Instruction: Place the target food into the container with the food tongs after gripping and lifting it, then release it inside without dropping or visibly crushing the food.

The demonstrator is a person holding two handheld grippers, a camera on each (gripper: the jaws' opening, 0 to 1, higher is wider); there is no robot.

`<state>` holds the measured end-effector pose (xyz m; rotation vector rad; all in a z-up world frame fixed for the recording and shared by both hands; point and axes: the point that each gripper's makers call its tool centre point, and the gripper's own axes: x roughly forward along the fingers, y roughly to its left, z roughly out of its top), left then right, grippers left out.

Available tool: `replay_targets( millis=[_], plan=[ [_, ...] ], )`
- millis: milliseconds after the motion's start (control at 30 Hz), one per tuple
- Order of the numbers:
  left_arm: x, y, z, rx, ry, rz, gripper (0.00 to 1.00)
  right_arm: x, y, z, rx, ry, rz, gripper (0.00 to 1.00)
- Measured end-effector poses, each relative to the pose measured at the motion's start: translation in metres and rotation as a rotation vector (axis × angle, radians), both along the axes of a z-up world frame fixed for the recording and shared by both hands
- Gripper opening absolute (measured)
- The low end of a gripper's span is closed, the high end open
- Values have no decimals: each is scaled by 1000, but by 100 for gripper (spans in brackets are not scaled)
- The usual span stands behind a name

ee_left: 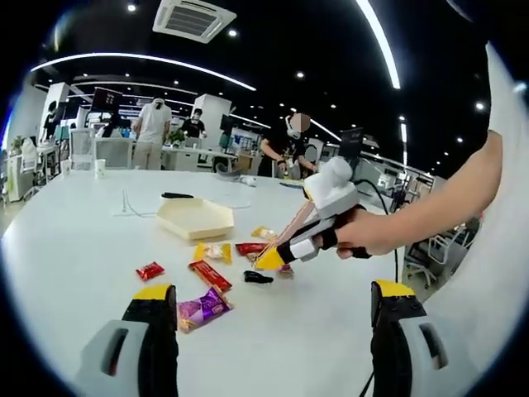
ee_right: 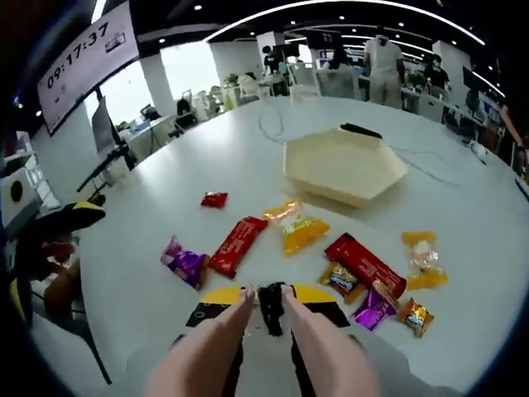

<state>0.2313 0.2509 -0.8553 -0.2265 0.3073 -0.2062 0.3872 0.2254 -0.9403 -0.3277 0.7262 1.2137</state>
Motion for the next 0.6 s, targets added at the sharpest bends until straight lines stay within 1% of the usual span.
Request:
replay_targets(
  millis=[33, 133, 167, 200, 233, 267, 300, 400, 500, 600],
  plan=[
    [0, 1, 1, -1, -2, 1, 99, 2, 0, 3, 7, -22, 1, 20],
    [-1, 3, 4, -13, -10, 7, 99, 0, 3, 11, 30, -21, -4, 19],
    [-2, 4, 4, -13, -10, 8, 99, 0, 4, 10, 31, -22, -6, 19],
    [-2, 5, 4, -13, -10, 11, 99, 1, 6, 9, 39, -7, -10, 20],
    [-2, 6, 5, -14, -10, 12, 99, 1, 6, 9, 35, -10, -9, 20],
    [-3, 7, 5, -17, -12, 14, 99, -1, 7, 7, 26, -11, -6, 21],
    [-3, 7, 5, -20, -13, 16, 99, -4, 8, 3, 18, 8, -4, 23],
    [-4, 9, 4, -24, -7, 17, 99, -9, 9, 1, 15, 20, -7, 25],
    [-6, 11, 3, -23, -7, 27, 99, -6, 8, -6, -26, -17, 15, 25],
    [-8, 14, 3, -27, -6, 46, 99, -2, 9, -18, -52, -7, 21, 25]
  ],
)
